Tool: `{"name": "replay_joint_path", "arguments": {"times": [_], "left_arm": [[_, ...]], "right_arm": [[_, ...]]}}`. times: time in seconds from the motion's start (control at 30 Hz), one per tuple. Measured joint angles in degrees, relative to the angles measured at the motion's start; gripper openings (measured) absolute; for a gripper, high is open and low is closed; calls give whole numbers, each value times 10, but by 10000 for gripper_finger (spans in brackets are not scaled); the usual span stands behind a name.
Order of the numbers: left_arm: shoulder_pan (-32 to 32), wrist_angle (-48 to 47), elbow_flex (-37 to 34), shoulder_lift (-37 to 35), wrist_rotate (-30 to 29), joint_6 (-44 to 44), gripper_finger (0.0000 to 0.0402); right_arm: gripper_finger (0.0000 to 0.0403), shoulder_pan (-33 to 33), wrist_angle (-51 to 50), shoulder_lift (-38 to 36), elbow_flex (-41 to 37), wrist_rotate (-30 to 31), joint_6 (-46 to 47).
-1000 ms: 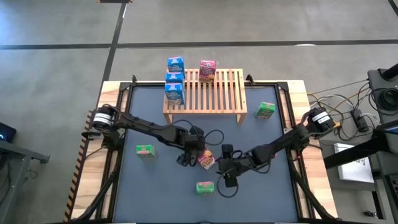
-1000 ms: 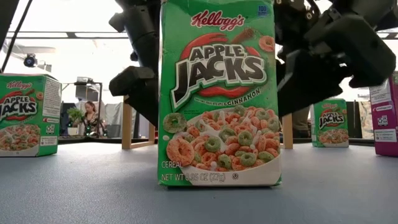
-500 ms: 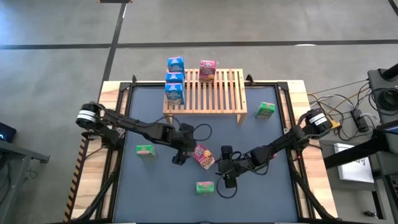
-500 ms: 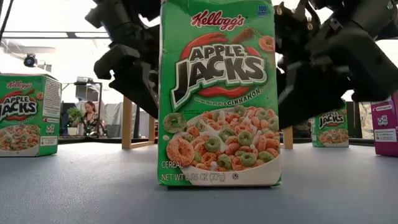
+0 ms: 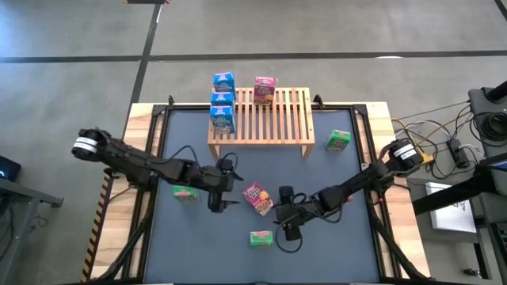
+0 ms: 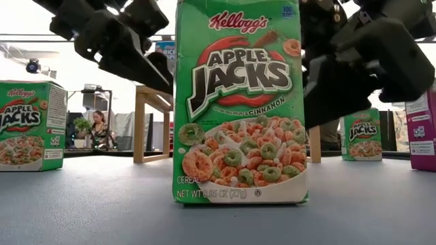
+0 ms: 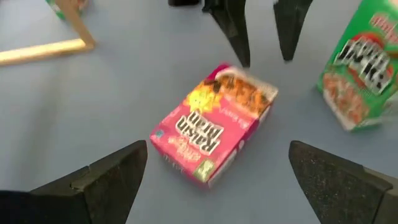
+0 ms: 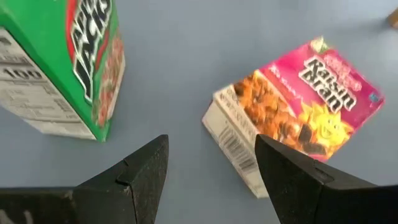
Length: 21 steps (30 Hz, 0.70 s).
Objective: Stack cereal on shelf
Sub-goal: Put the left pink cereal box on the shelf aligned with the other pink cereal box
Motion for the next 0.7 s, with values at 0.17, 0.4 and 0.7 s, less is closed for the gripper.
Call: {"name": "replay_joint_path", "arguments": {"times": [0.17,0.4,0.7], "left_arm": [[-4,52,-26,-7,0,-11,374],[-4,81,-39,-2,0,-22,374],[-4,83,-38,0,-1,-30,374]], "right_arm": [[231,-2,5,0,0,3,-7],[231,-13,3,10,0,4,3],[231,-12,-11,14,0,-2,18]]}}
